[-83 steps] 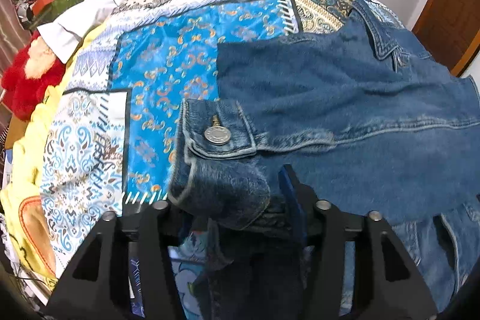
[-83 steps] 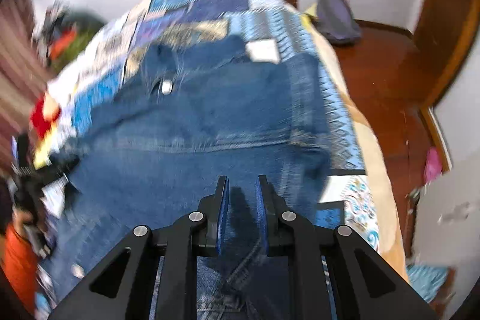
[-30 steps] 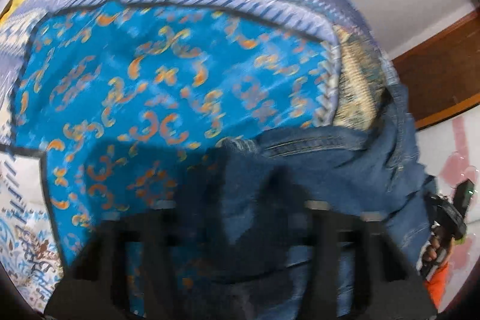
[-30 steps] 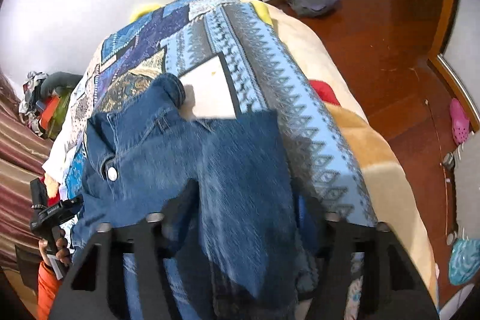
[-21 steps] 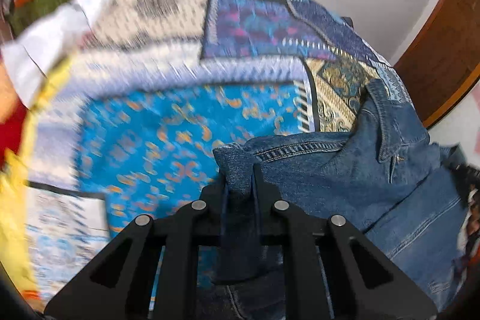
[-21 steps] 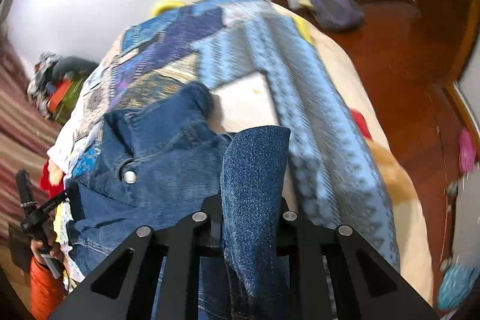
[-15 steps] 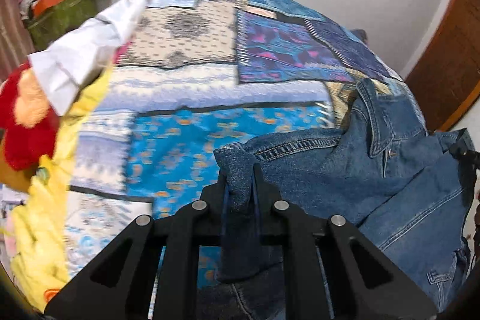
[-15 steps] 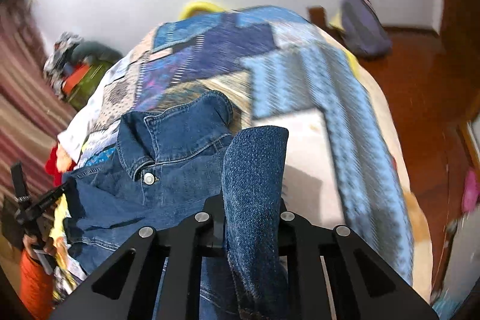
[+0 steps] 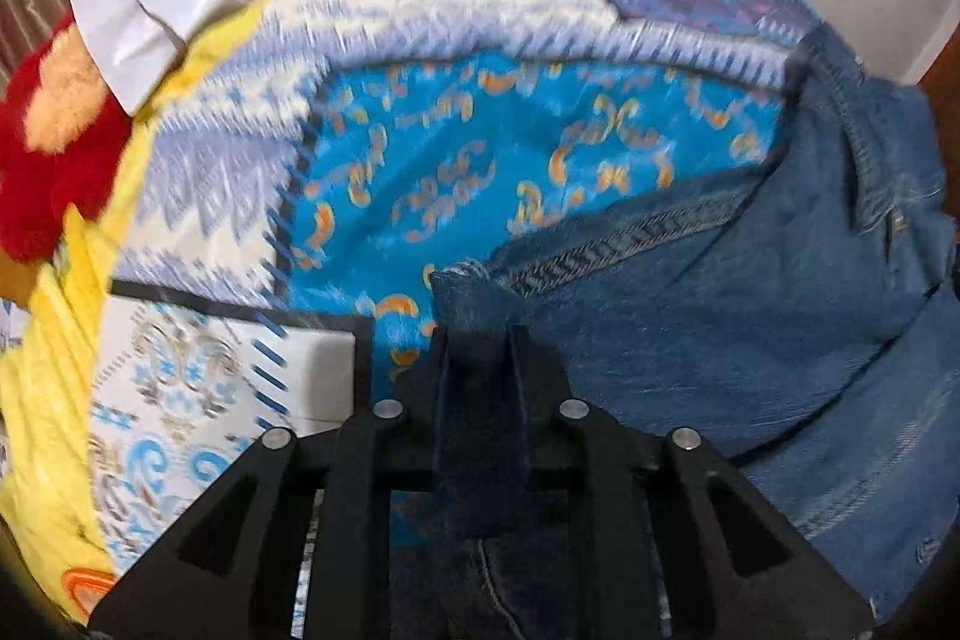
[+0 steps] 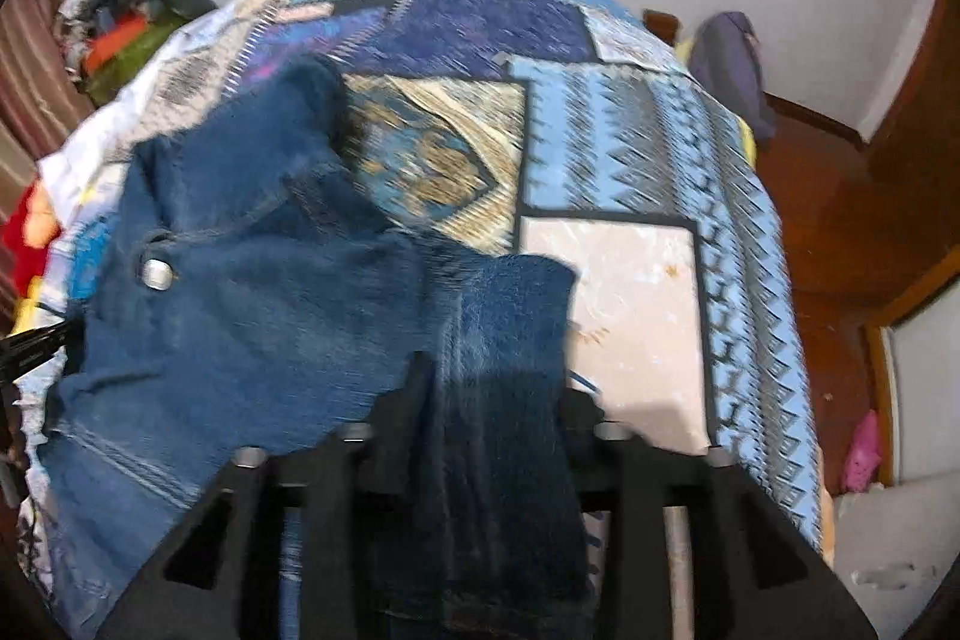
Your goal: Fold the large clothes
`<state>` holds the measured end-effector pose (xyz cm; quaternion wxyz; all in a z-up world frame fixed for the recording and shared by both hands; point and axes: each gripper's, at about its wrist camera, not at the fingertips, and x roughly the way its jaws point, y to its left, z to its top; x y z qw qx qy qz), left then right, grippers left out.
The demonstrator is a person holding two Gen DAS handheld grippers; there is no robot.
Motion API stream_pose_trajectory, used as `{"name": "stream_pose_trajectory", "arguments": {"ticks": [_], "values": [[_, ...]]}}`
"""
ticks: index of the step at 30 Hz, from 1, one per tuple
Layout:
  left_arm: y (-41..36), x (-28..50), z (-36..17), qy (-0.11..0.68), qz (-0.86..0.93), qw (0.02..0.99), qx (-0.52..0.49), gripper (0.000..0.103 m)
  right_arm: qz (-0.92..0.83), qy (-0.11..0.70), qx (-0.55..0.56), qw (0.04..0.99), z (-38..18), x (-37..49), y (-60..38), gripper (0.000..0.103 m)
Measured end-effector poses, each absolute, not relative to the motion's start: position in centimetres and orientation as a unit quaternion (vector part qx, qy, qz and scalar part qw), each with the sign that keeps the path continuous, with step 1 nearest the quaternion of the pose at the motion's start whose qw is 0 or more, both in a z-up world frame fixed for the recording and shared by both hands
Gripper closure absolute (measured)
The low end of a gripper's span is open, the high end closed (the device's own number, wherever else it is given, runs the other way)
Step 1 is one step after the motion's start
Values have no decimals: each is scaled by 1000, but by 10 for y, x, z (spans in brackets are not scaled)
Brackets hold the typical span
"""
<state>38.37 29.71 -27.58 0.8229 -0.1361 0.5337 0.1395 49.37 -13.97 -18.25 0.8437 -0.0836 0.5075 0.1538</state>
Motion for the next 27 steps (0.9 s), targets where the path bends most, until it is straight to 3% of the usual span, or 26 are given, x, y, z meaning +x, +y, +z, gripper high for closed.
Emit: {"name": "stream_pose_trajectory", "arguments": {"ticks": [1, 2, 9, 16, 21, 25, 27], "values": [[297, 383, -281, 537, 138, 821, -138, 80, 143, 503, -90, 848, -183, 494, -142, 38], [296, 383, -283, 537, 137, 821, -137, 79, 135, 497, -95, 852, -183, 494, -144, 35], [285, 369, -261, 540, 140, 825, -83, 76, 145, 510, -16, 848, -163, 490, -165, 34], [279, 333, -188, 482, 133, 863, -74, 72, 182, 465, 7, 866, -94, 445, -173, 34], [261, 300, -133, 431, 112, 893, -62, 54, 211, 420, -12, 882, -39, 394, -170, 30], [245, 268, -95, 401, 96, 909, -55, 39, 225, 383, -26, 895, -6, 348, -171, 9], [238, 251, -82, 389, 92, 915, -48, 27, 229, 362, -33, 903, 7, 323, -173, 2]]}}
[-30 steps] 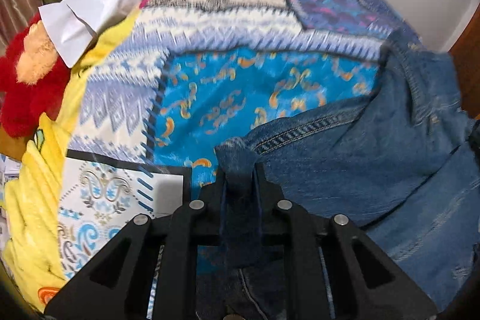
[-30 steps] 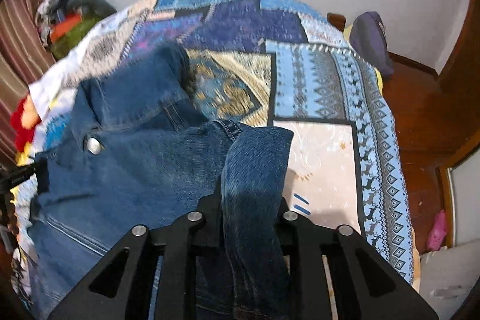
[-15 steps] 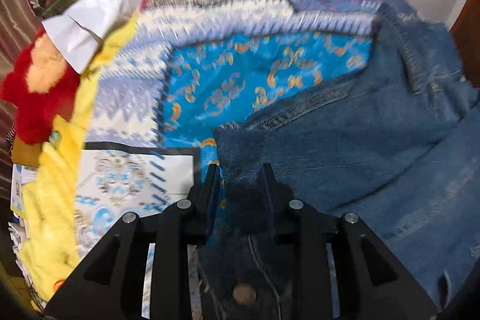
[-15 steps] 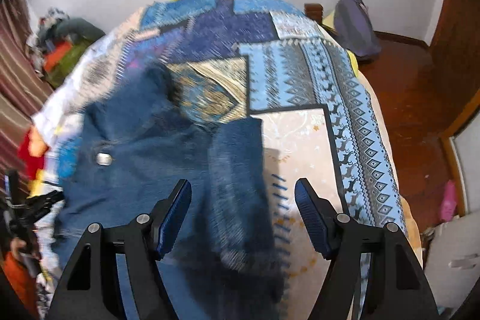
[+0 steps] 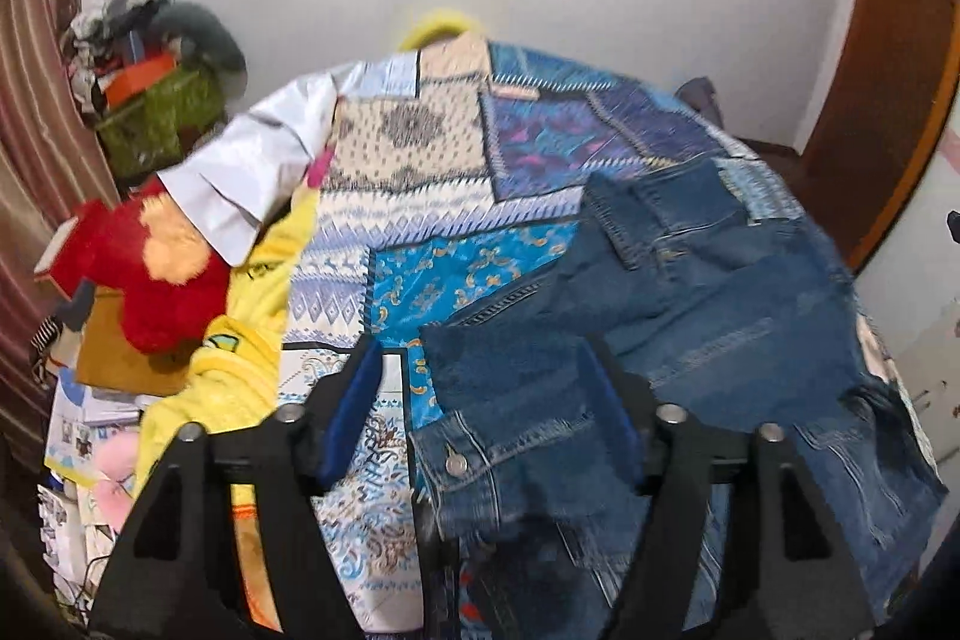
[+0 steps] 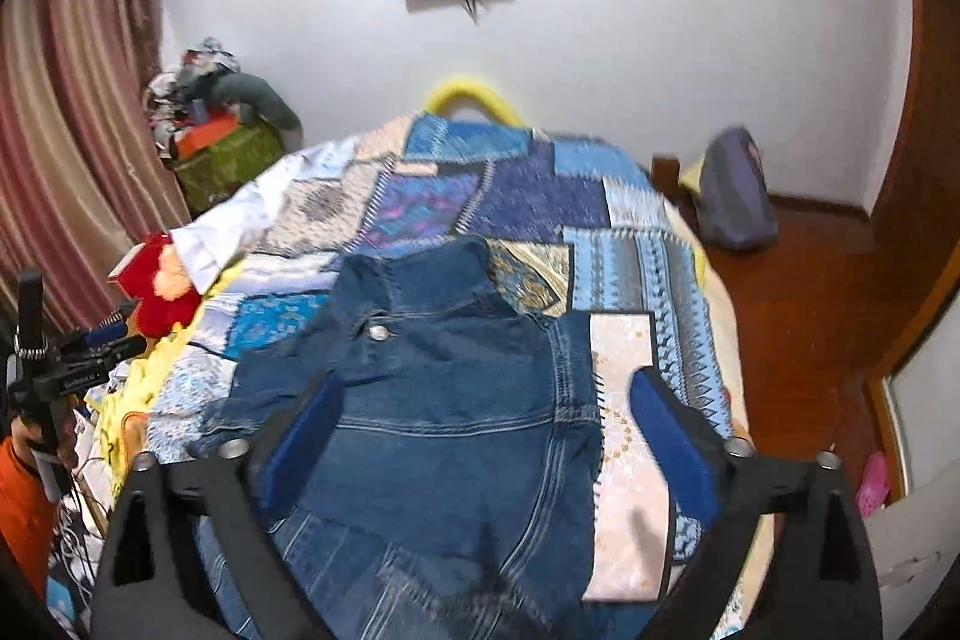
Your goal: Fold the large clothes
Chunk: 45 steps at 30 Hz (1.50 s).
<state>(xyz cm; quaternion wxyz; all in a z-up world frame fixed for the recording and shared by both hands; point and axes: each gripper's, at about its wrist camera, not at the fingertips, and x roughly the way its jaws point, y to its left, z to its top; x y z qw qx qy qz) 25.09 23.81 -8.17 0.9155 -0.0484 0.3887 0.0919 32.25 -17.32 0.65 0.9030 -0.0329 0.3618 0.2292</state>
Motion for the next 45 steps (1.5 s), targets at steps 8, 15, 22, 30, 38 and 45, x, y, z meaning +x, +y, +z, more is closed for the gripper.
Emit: {"name": "stream_pose_trajectory", "arguments": {"ticks": [8, 15, 22, 30, 38, 45], "values": [[232, 195, -78, 402, 66, 912, -56, 8, 213, 333, -114, 911, 6, 242, -181, 0], [245, 153, -141, 470, 53, 870, -141, 8, 187, 380, -146, 894, -46, 203, -205, 0], [244, 119, -219, 541, 22, 802, -254, 8, 159, 483, -66, 859, -103, 196, -249, 0], [218, 108, -254, 562, -45, 767, -306, 13, 166, 548, 8, 820, -141, 185, -268, 20], [193, 107, -256, 568, -70, 756, -318, 51, 185, 573, 66, 795, -158, 187, -263, 59], [181, 119, -221, 544, -53, 798, -254, 80, 234, 549, 51, 801, -130, 197, -248, 83]]}}
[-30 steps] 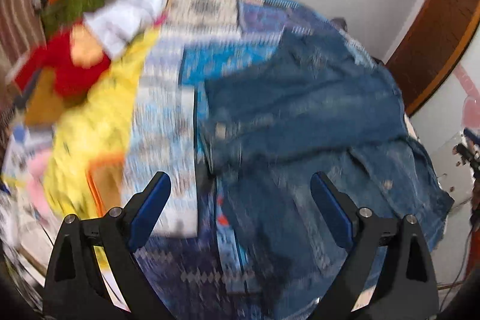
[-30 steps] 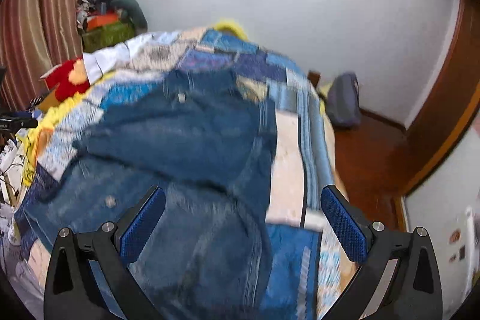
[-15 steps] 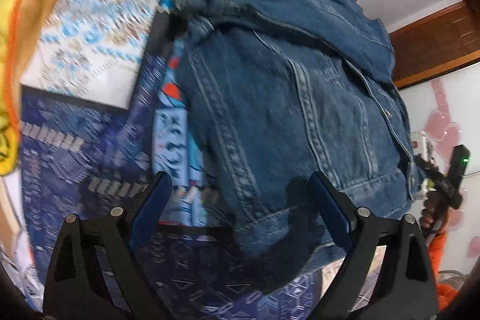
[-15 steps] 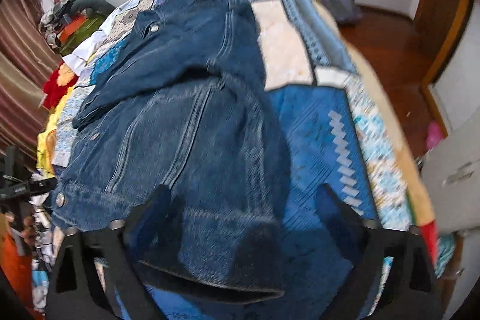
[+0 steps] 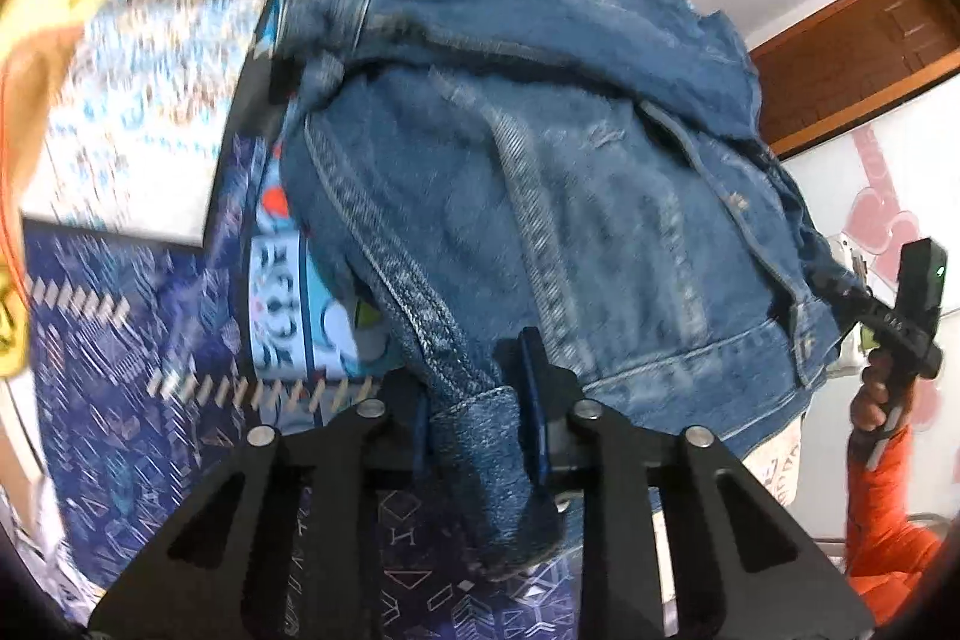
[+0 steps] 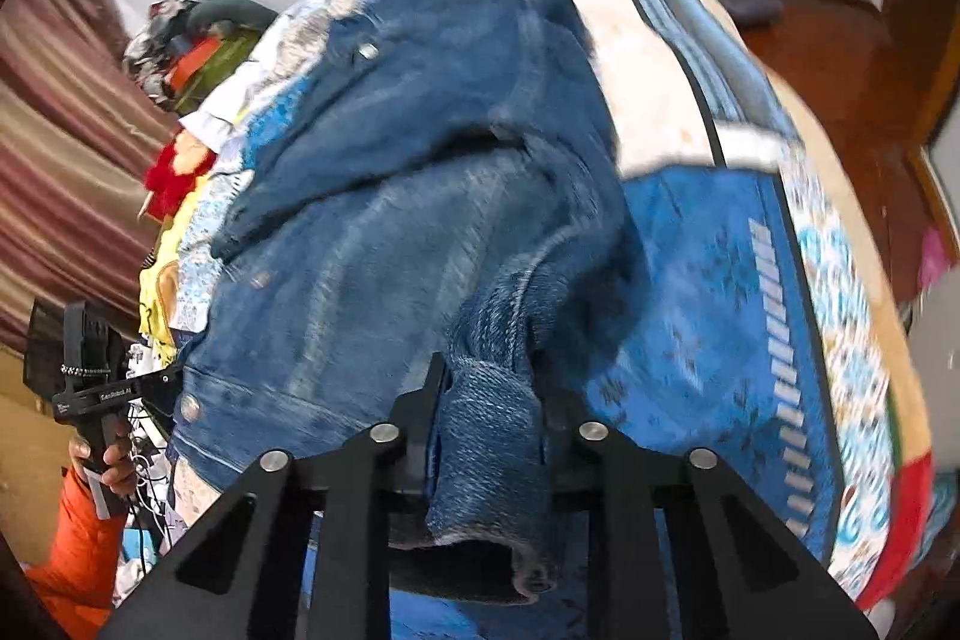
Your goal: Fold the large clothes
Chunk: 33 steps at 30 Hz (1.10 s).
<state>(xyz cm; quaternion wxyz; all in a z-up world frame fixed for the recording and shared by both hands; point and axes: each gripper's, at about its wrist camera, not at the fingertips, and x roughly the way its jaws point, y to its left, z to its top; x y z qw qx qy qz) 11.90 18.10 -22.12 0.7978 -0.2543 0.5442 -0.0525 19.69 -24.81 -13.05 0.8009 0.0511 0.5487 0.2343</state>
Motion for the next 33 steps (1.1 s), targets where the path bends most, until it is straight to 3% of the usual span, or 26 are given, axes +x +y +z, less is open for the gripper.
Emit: {"name": "stream_pose_trajectory", "arguments": {"ticks": [10, 17, 25, 33], "values": [[188, 149, -130, 432, -34, 880, -194, 83, 273, 461, 58, 842, -69, 238, -207, 88], [229, 198, -101, 378, 16, 901, -212, 84, 246, 410, 99, 873, -32, 301, -202, 88], [258, 282, -114, 379, 78, 896, -217, 85, 190, 413, 103, 885, -47, 403, -176, 88], [286, 348, -191, 438, 116, 857, -247, 84, 155, 465, 92, 867, -119, 477, -155, 88]]}}
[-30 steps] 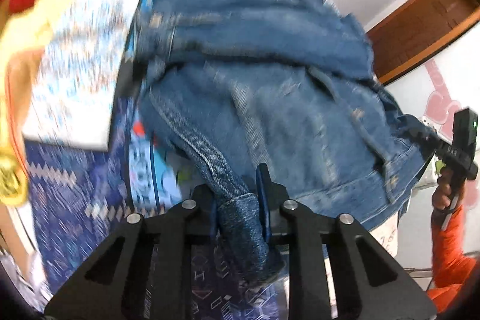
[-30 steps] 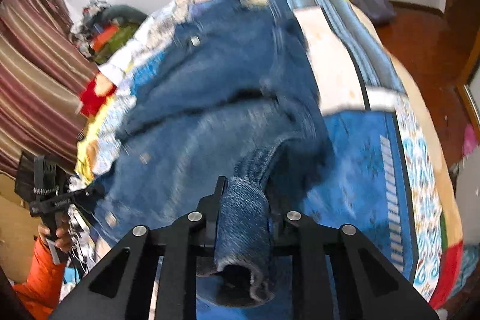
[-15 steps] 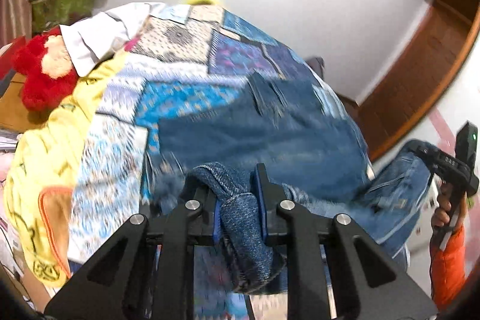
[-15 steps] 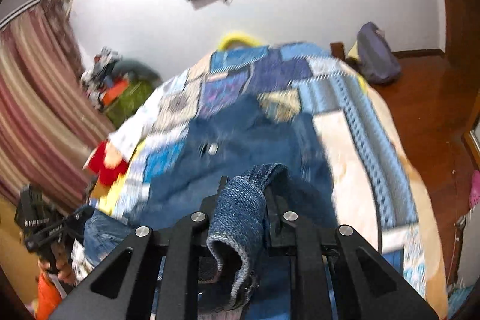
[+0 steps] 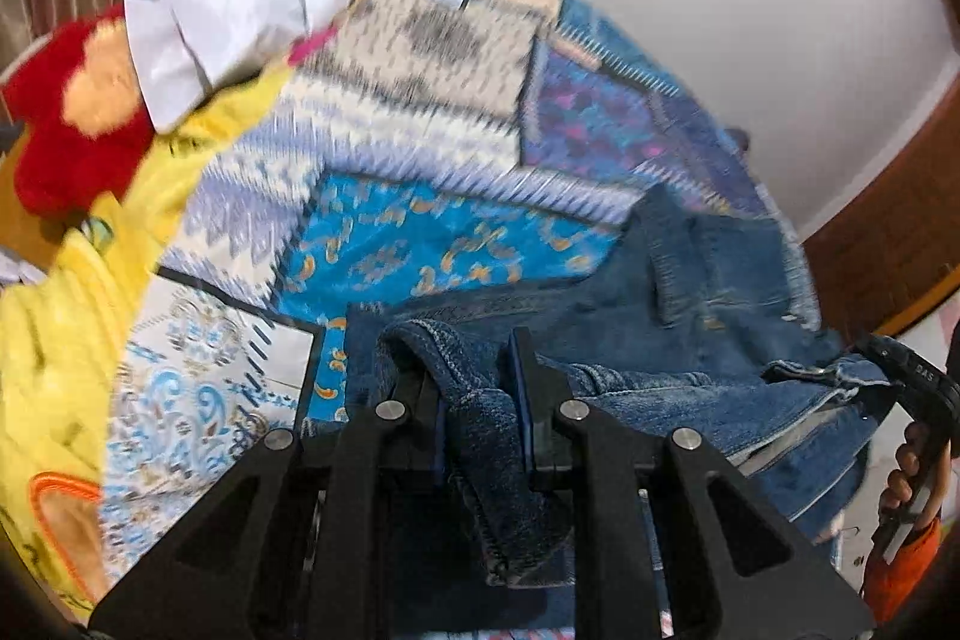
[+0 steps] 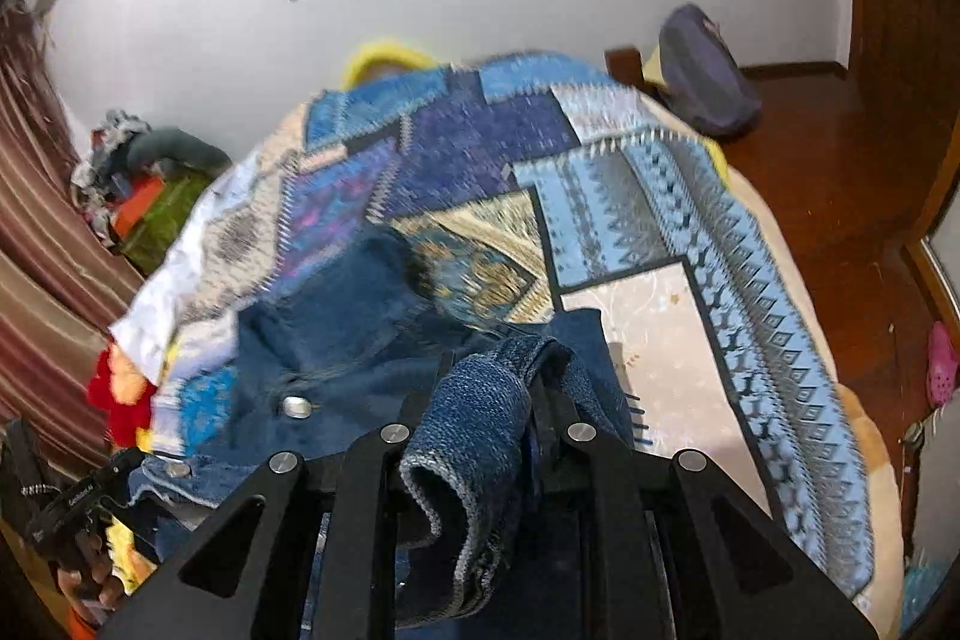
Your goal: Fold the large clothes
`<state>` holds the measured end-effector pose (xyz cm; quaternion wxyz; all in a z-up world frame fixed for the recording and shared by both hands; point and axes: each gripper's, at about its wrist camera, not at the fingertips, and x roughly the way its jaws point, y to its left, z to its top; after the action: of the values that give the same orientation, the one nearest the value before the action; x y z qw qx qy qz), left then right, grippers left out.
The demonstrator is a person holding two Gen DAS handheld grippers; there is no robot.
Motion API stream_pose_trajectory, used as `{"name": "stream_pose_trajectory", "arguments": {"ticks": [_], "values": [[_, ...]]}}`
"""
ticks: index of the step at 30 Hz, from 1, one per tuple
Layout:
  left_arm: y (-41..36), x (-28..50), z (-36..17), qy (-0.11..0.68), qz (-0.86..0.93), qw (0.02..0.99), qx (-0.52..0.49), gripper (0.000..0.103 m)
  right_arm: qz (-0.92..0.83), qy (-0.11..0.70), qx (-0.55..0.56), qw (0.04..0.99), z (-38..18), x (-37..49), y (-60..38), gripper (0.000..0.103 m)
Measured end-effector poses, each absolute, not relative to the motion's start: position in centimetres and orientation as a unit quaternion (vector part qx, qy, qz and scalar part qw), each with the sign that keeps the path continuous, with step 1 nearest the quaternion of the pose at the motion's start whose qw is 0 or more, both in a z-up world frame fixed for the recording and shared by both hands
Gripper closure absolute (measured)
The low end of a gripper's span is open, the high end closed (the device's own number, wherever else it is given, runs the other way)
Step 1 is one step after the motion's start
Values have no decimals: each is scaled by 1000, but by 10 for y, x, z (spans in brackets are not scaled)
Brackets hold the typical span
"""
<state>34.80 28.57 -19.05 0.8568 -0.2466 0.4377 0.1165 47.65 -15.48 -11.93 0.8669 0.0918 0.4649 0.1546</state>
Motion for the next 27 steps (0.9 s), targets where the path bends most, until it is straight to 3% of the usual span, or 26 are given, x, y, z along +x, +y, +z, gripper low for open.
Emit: {"name": "stream_pose_trajectory", "arguments": {"ticks": [9, 15, 17, 19, 27], "values": [[294, 359, -274, 503, 111, 806, -293, 82, 215, 487, 18, 846, -156, 482, -154, 84], [280, 358, -268, 510, 112, 820, -234, 82, 221, 479, -13, 849, -137, 463, -163, 82], [274, 360, -266, 517, 115, 823, -207, 82, 198, 473, -26, 858, -129, 456, -169, 73], [271, 361, -263, 521, 117, 823, -193, 82, 150, 450, -54, 878, -119, 449, -180, 38], [262, 339, -193, 487, 105, 855, -145, 79, 150, 425, -66, 890, -74, 409, -212, 36]]}}
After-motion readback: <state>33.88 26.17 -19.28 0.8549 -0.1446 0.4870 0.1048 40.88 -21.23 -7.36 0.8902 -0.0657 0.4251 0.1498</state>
